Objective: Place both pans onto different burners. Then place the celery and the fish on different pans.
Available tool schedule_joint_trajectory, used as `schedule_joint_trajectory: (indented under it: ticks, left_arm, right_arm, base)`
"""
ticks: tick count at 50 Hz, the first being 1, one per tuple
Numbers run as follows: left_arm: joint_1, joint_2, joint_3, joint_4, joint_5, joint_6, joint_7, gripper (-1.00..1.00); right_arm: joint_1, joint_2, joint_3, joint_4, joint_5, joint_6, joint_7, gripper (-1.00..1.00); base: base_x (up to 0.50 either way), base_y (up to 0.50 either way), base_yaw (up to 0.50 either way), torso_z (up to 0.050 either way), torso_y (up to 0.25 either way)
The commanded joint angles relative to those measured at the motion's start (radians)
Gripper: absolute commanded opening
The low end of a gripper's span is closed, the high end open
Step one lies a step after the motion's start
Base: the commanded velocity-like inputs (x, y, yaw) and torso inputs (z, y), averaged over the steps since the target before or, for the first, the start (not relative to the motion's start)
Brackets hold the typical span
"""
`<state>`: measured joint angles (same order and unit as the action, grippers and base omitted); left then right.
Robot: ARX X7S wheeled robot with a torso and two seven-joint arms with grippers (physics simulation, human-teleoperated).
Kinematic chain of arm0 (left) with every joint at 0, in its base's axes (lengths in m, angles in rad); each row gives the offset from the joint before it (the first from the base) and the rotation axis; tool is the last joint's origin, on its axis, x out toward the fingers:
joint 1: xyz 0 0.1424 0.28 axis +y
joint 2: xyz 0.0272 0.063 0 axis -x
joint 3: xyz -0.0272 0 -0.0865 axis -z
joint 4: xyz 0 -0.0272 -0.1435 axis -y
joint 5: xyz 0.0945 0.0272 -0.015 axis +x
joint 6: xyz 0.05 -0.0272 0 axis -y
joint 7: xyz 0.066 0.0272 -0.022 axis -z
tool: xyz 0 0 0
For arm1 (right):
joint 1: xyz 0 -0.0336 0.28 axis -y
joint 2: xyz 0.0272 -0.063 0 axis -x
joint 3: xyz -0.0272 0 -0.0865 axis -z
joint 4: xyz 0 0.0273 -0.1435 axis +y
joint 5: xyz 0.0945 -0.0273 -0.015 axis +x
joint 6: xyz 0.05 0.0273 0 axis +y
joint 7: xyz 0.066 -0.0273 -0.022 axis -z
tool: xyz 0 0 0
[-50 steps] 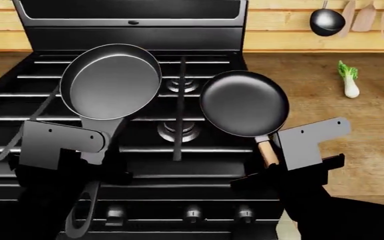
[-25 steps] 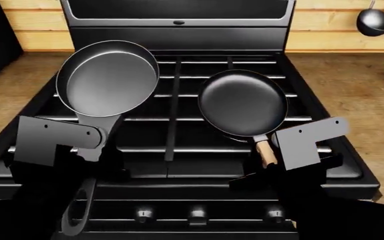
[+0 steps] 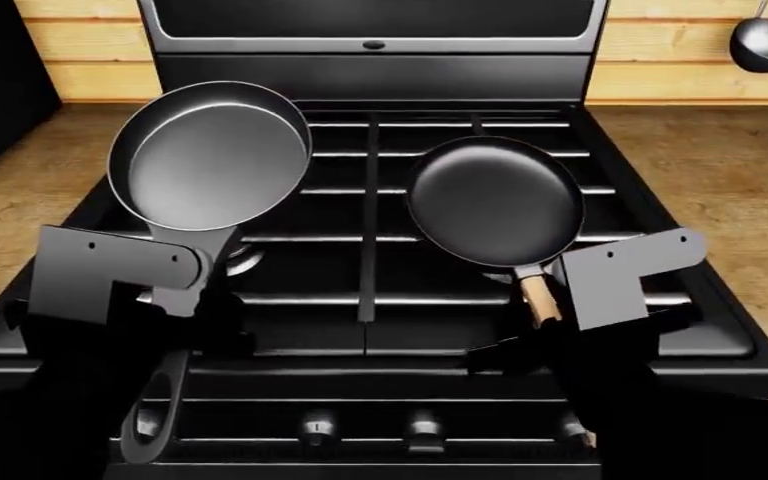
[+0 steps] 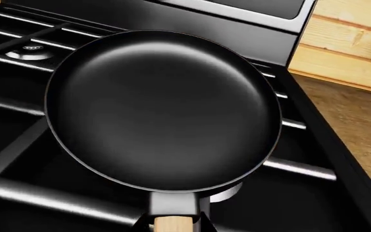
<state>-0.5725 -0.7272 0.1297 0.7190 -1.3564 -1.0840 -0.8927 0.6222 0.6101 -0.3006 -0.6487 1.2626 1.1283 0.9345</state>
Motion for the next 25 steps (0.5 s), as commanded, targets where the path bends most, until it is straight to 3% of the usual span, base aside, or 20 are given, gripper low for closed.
schedule_joint_trajectory:
  ticks: [1,25]
  left_arm:
    - [-0.03,-0.001,-0.02,-0.016,0.038,0.009,0.005,-1.0]
    - [-0.019,-0.004,-0.014,-0.023,0.05,0.028,0.018,-1.0]
  right_arm:
    - [0.045,0.009,0.044,0.02,-0.074,0.0,0.002,-1.0]
    - [0.013,0.024,0.04,0.159,-0.166,-0.08,-0.071,-1.0]
  base:
    - [0.0,0.0,0.0,0.011,0.011]
    - [0.0,0.0,0.0,0.001,0.004]
